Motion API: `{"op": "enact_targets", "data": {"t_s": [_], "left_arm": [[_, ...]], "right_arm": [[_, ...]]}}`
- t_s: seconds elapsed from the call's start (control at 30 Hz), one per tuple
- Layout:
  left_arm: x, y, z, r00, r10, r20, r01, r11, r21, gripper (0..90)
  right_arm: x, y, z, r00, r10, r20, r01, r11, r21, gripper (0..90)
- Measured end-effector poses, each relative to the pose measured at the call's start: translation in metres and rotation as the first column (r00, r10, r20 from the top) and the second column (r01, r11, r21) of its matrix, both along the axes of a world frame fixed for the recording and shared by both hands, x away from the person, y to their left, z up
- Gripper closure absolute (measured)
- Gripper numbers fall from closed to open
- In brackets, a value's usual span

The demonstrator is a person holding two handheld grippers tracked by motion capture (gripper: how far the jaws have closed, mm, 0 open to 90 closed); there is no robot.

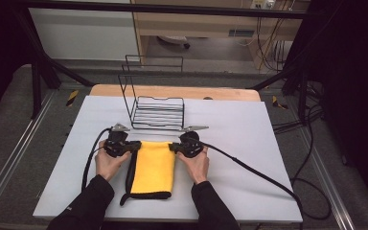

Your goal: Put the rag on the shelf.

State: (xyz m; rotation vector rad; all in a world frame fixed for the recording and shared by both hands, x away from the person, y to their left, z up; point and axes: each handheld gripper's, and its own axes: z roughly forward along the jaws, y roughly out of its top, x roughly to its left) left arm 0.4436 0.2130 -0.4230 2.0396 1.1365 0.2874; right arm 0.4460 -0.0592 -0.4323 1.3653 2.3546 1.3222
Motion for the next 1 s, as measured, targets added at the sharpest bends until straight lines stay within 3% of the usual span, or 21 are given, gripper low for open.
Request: {"op": "enact_targets", "data": {"t_s": [0.33, 0.63, 0.83, 1.0], "left_arm": [[-0.026, 0.013, 0.024, 0.9953, 0.001, 0.097, 0.006, 0.9968, -0.08, 79.1], [-0.041, 0.012, 0.038, 0.9874, -0.014, 0.158, 0.024, 0.9978, -0.062, 79.0], [-0.049, 0.013, 0.049, 0.9821, -0.013, 0.188, 0.03, 0.9957, -0.088, 78.9], [-0.054, 0.012, 0.06, 0.9742, -0.013, 0.225, 0.033, 0.9957, -0.086, 78.9]], "right_arm": [[-0.018, -0.003, 0.023, 0.9939, 0.033, 0.105, -0.039, 0.9978, 0.054, 84.0], [-0.032, -0.007, 0.04, 0.9863, 0.058, 0.155, -0.07, 0.9945, 0.077, 83.9], [-0.039, -0.01, 0.05, 0.9806, 0.065, 0.185, -0.084, 0.9916, 0.098, 83.9], [-0.042, -0.013, 0.059, 0.9738, 0.063, 0.219, -0.088, 0.9904, 0.107, 83.9]]}}
